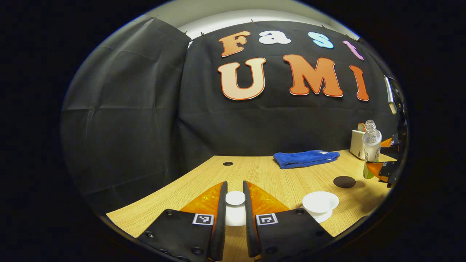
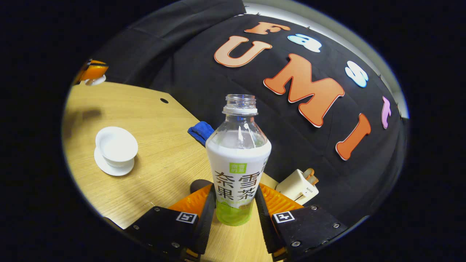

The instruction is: Open the teacup lid with one hand, grasp the water bottle and pour water into the teacup with the other hand; after pouring, place the water bottle on the coaster and then close the teacup lid.

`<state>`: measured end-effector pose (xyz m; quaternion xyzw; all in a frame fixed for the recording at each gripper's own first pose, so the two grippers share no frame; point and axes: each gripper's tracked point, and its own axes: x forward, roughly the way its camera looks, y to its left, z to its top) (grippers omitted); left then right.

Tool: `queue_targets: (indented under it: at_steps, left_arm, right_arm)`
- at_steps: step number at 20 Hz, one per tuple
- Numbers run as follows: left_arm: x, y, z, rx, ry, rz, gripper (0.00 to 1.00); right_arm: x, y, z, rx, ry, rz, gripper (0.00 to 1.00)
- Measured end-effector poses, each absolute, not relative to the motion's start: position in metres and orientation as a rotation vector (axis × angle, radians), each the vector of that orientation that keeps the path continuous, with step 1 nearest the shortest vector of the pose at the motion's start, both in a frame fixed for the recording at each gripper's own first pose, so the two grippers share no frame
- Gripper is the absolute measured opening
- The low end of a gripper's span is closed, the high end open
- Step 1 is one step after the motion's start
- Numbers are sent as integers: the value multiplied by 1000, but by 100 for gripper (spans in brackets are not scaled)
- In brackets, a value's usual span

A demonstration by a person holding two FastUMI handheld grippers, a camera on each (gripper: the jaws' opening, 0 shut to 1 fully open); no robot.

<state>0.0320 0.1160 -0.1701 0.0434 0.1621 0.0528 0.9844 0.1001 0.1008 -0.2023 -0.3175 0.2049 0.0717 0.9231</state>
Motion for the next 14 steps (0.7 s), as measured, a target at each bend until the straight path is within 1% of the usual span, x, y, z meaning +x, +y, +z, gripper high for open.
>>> queue_targets:
  at_steps: [5,14]
  left_arm:
    - [29,120,-174,93,332,110,28]
    - [24,130,-179,112,339,128,28]
  right_arm:
    - [107,100,-197,-849,362,137,62]
    - [110,117,-193,-1146,238,186,61]
